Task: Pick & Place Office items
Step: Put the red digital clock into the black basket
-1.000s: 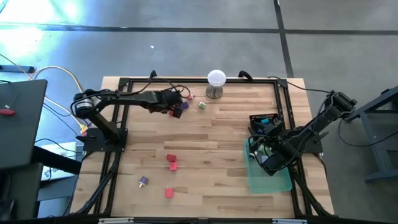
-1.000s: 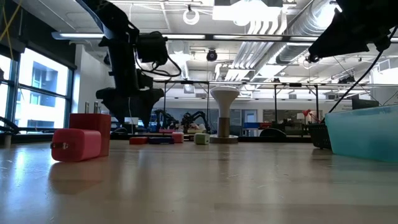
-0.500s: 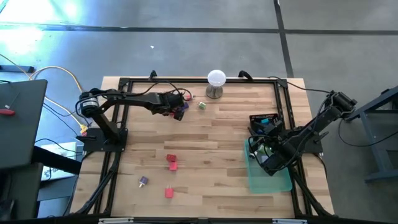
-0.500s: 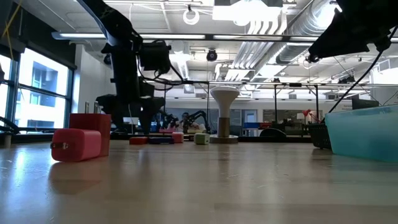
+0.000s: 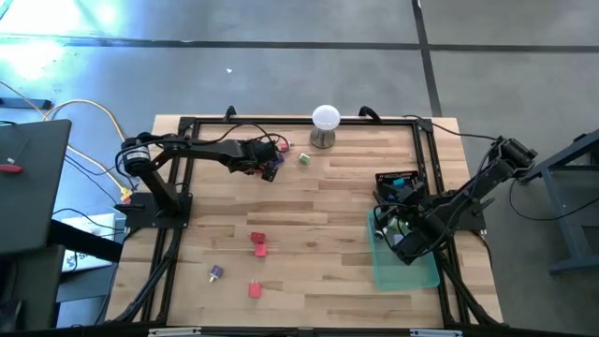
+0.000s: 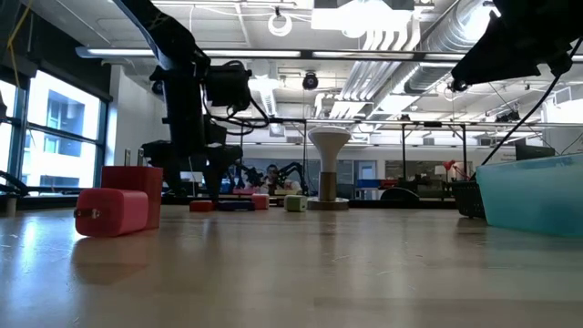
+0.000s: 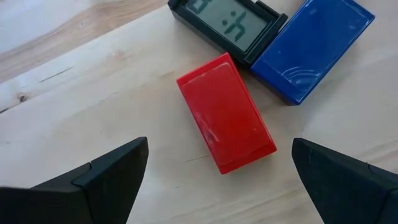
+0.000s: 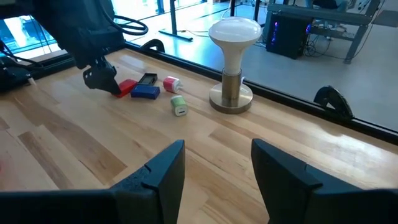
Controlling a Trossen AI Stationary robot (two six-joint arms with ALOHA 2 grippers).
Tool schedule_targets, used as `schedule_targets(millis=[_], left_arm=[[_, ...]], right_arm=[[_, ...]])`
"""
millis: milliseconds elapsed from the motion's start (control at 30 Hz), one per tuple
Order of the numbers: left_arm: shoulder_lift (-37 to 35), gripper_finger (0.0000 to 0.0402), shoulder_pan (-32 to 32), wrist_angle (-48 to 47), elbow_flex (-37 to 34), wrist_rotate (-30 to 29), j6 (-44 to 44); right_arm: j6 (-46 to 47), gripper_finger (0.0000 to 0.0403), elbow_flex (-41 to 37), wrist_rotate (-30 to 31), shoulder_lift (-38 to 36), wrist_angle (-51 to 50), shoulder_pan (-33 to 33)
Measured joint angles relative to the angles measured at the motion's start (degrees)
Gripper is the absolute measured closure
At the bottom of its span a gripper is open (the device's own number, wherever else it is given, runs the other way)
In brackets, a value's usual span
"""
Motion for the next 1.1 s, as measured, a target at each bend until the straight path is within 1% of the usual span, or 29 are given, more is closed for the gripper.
schedule_targets(millis=[233, 1100], left_arm=[[0.0, 0.0017, 0.0, 0.0, 0.0, -0.2, 0.0], [0.0, 0.0017, 0.4, 0.2, 0.0, -0.7, 0.2]], right_arm=[[-1.3, 0.0231, 0.0, 0.0, 0.0, 0.4, 0.0], [-1.4, 0.0231, 0.0, 0.0, 0.0, 0.4, 0.0]])
